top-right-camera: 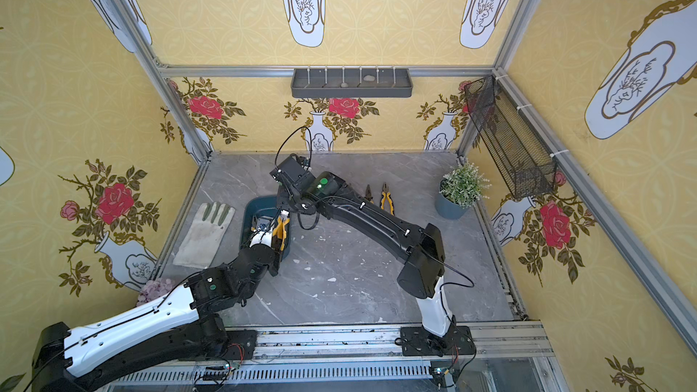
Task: Take the pliers out of the storage box
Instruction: Place the pliers at the center of the board.
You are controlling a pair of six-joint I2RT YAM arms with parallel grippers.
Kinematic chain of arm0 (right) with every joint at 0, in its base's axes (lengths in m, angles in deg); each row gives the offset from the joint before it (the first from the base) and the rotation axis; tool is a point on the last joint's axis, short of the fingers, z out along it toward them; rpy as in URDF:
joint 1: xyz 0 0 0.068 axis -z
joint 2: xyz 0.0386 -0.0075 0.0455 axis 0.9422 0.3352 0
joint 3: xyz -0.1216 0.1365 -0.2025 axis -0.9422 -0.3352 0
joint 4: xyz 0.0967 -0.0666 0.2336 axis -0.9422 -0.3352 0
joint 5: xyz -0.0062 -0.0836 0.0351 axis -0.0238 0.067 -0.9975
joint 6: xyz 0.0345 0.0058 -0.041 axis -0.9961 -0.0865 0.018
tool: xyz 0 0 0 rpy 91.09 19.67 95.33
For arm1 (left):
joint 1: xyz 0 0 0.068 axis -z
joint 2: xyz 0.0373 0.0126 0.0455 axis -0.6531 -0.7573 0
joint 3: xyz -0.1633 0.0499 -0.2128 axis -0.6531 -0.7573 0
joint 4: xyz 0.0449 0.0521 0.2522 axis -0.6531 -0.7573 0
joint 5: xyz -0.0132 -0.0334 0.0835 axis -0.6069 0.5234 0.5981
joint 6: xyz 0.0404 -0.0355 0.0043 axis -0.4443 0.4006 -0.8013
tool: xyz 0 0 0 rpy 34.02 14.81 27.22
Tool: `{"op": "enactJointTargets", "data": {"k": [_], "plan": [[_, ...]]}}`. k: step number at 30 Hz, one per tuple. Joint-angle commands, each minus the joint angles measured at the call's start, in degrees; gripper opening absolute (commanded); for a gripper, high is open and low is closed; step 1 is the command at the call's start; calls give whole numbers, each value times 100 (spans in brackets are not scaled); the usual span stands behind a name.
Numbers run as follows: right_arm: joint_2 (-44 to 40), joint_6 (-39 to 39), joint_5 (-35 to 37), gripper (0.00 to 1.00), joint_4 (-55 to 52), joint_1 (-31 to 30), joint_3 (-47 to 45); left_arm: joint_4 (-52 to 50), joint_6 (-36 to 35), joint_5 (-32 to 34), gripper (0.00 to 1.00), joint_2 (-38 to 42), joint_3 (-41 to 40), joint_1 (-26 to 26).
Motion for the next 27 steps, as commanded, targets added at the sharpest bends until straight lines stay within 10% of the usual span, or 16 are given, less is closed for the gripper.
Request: {"op": "enactJointTargets", "data": {"k": [1, 27], "plan": [[212, -297, -121, 57, -208, -5, 364, 312, -59, 391, 0, -50, 52, 59], [81, -835, -223, 14, -90, -249, -163, 262, -173, 576, 0, -119, 192, 99]]}}
